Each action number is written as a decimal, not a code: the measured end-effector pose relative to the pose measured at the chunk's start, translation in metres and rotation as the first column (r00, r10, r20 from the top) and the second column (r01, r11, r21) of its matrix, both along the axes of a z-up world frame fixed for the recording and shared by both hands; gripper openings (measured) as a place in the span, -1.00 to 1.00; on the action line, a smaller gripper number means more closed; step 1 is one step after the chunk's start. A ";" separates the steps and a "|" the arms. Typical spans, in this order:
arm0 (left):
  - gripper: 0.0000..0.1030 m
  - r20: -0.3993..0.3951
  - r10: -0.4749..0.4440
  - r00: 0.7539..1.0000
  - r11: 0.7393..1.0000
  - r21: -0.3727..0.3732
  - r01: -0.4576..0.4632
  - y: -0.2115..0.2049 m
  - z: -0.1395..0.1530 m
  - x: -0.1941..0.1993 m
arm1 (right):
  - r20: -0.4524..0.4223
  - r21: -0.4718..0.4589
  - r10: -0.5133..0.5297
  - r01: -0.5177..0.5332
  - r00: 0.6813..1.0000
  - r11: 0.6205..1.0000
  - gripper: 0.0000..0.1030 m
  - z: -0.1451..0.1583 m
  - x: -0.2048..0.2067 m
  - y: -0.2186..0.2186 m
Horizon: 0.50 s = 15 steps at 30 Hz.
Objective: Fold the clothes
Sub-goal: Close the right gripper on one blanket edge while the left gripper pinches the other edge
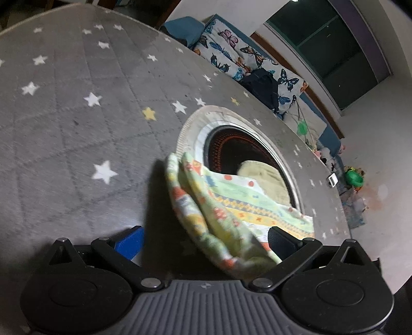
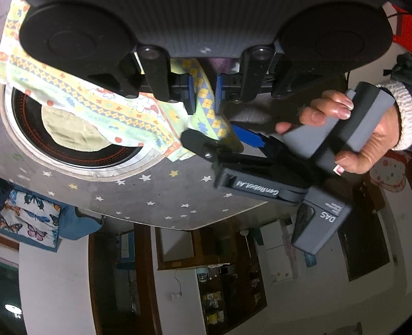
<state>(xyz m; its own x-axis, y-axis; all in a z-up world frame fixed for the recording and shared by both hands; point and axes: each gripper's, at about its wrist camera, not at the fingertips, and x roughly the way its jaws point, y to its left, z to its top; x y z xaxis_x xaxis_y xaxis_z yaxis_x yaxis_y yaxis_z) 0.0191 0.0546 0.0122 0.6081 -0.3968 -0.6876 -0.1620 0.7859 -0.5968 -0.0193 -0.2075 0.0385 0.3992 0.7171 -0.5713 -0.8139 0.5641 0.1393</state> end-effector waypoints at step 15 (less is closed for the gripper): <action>0.26 -0.010 -0.051 0.999 0.974 -0.224 0.047 -0.014 -0.019 0.012 | 0.000 0.027 0.016 -0.016 1.000 1.000 -0.70 -0.002 -0.016 -0.016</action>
<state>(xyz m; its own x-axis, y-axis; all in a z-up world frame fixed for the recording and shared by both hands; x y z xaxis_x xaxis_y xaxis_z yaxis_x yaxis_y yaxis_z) 0.0312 0.0409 -0.0064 0.5742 -0.5704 -0.5873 -0.1370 0.6403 -0.7558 -0.0354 -0.2233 0.0363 0.3876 0.7385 -0.5517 -0.8226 0.5472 0.1546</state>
